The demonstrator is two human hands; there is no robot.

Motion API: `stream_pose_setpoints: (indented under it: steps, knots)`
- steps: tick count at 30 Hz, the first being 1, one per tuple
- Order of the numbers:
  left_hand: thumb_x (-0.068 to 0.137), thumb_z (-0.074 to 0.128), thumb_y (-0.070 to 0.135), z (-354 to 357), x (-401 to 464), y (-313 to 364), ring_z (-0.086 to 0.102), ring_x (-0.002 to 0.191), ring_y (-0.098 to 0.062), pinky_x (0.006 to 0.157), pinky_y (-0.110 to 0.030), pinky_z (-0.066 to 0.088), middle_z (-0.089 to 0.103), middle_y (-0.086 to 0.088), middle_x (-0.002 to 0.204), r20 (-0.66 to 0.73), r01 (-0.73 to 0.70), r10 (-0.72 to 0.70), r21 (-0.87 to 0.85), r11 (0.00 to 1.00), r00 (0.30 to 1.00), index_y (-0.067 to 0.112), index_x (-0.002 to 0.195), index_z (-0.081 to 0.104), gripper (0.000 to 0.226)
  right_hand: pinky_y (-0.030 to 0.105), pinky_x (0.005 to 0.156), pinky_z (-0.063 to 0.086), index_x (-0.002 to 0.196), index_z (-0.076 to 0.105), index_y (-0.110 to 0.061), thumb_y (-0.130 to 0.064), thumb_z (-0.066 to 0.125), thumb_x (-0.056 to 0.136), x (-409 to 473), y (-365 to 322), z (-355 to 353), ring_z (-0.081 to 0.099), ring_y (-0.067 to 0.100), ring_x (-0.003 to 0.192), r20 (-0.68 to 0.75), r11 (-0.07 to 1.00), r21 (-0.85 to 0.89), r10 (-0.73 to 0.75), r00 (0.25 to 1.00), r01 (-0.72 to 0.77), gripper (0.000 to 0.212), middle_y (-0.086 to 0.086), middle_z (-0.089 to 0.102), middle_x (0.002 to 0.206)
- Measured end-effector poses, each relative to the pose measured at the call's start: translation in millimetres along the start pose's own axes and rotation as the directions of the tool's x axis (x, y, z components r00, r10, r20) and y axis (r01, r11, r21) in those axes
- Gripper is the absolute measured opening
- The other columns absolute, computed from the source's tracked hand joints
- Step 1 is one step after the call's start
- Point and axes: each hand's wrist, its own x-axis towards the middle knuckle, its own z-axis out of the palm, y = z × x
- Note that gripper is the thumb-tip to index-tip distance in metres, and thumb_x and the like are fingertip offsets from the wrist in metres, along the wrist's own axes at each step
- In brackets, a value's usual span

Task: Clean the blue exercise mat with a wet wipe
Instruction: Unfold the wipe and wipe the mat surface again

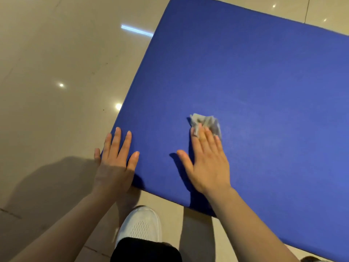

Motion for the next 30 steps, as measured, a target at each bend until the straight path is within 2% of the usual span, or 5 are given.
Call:
stream_pose_setpoints:
  steps: [6, 12, 15, 24, 30]
  knots:
    - [0.093, 0.041, 0.033, -5.4, 24.9, 26.3, 0.046, 0.13, -0.036, 0.105, -0.069, 0.029, 0.048, -0.019, 0.141, -0.229, -0.087, 0.047, -0.17, 0.981, 0.972, 0.006, 0.131, 0.058, 0.049, 0.038, 0.122, -0.003, 0.156, 0.009, -0.011, -0.067, 0.011, 0.093, 41.8, 55.6, -27.9, -0.003, 0.019, 0.151, -0.08, 0.861, 0.168, 0.497, 0.864, -0.48, 0.084, 0.006, 0.003, 0.165]
    - [0.095, 0.045, 0.03, -23.1, 71.8, 54.2, 0.043, 0.13, -0.027, 0.108, -0.061, 0.031, 0.046, -0.012, 0.141, -0.267, -0.091, -0.009, -0.36, 0.928, 0.964, 0.008, 0.131, 0.056, 0.044, 0.04, 0.123, 0.01, 0.151, 0.03, -0.007, -0.059, 0.007, 0.1, 36.2, -45.6, 9.1, 0.015, 0.021, 0.149, 0.038, 0.948, 0.08, -0.31, 0.95, 0.307, 0.077, 0.007, 0.023, 0.159]
    - [0.095, 0.042, 0.034, -21.1, 91.6, 60.1, 0.043, 0.131, -0.029, 0.11, -0.056, 0.032, 0.044, -0.012, 0.143, -0.241, -0.048, -0.059, -0.416, 0.908, 0.969, 0.009, 0.134, 0.053, 0.048, 0.038, 0.119, 0.014, 0.147, 0.042, -0.009, -0.055, 0.014, 0.101, 55.6, -19.8, 4.1, 0.03, 0.021, 0.145, 0.045, 0.922, -0.025, -0.384, 0.922, 0.386, 0.071, 0.006, 0.036, 0.155]
    - [0.096, 0.047, 0.031, -11.2, 133.7, 89.7, 0.032, 0.142, -0.026, 0.12, -0.054, 0.012, 0.046, -0.006, 0.144, -0.271, -0.085, -0.017, -0.36, 0.929, 0.962, 0.013, 0.142, 0.043, 0.05, 0.036, 0.122, -0.001, 0.156, 0.008, -0.011, -0.075, 0.002, 0.083, 99.4, 89.6, -52.2, -0.004, 0.016, 0.151, -0.071, 0.855, 0.193, 0.502, 0.862, -0.482, 0.097, 0.005, 0.004, 0.165]
    - [0.102, 0.034, 0.039, -2.9, 185.0, 117.3, 0.008, 0.15, -0.022, 0.118, -0.053, -0.005, 0.019, -0.008, 0.16, -0.278, 0.107, -0.116, -0.047, 0.993, 0.954, 0.018, 0.152, 0.027, 0.055, 0.03, 0.121, -0.004, 0.155, 0.015, -0.013, -0.073, -0.003, 0.089, 110.1, 0.3, -29.3, -0.003, 0.012, 0.15, 0.031, 0.972, 0.198, -0.137, 0.99, 0.129, 0.091, 0.001, 0.009, 0.163]
